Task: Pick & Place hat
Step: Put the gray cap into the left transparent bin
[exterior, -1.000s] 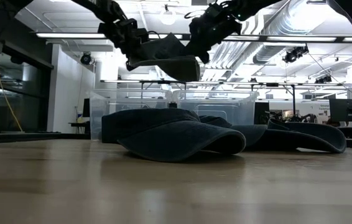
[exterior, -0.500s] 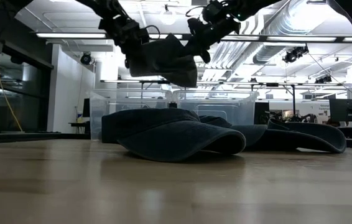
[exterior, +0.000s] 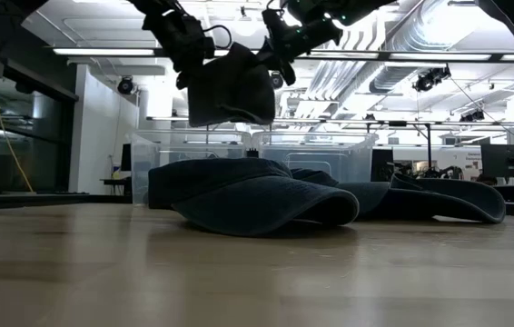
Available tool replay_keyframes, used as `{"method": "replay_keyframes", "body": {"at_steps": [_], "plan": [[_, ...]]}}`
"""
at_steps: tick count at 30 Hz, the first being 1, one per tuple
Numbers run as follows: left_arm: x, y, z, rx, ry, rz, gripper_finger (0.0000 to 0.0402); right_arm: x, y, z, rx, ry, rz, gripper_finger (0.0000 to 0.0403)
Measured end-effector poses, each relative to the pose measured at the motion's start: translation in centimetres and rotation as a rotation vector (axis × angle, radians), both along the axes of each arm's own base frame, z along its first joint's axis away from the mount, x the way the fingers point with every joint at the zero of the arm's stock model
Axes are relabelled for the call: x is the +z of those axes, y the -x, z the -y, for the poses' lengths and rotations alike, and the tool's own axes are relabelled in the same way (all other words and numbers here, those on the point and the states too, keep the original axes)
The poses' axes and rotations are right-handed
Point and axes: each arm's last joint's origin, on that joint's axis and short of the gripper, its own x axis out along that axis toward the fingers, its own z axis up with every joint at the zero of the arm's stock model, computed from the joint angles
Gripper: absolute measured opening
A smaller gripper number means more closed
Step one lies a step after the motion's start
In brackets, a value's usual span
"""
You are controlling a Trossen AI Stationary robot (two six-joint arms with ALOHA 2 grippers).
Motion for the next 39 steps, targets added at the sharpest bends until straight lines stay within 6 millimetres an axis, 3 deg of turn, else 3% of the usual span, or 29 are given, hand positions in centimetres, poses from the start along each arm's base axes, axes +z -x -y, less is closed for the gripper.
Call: {"method": "replay_keyframes", "body": {"at_steps": [10, 13, 17, 25, 31, 39], "plan": [[-0.1, 0.1, 0.1, -0.024, 0.003, -0.005, 0.0175, 1.0, 0.0, 0.6, -0.015, -0.004, 0.098, 0.0000], [-0.1, 0.0, 0.2, -0.032, 0.001, -0.003, 0.0139, 1.0, 0.0, 0.6, -0.016, -0.004, 0.099, 0.0000], [-0.1, 0.1, 0.1, -0.022, -0.021, -0.035, 0.0026, 1.0, 0.0, 0.5, -0.009, -0.006, 0.100, 0.0000], [-0.3, 0.4, 0.3, -0.020, -0.027, -0.092, 0.0007, 1.0, 0.0, 0.5, -0.012, -0.005, 0.100, 0.0004], [-0.7, 0.9, 0.8, -0.044, 0.012, -0.162, 0.0007, 2.2, 0.8, 1.2, -0.029, 0.019, 0.119, 0.0057], [-1.1, 2.0, 1.2, -0.103, 0.036, -0.256, 0.0007, 4.5, 4.1, 2.4, -0.079, 0.033, 0.031, 0.0163]]}}
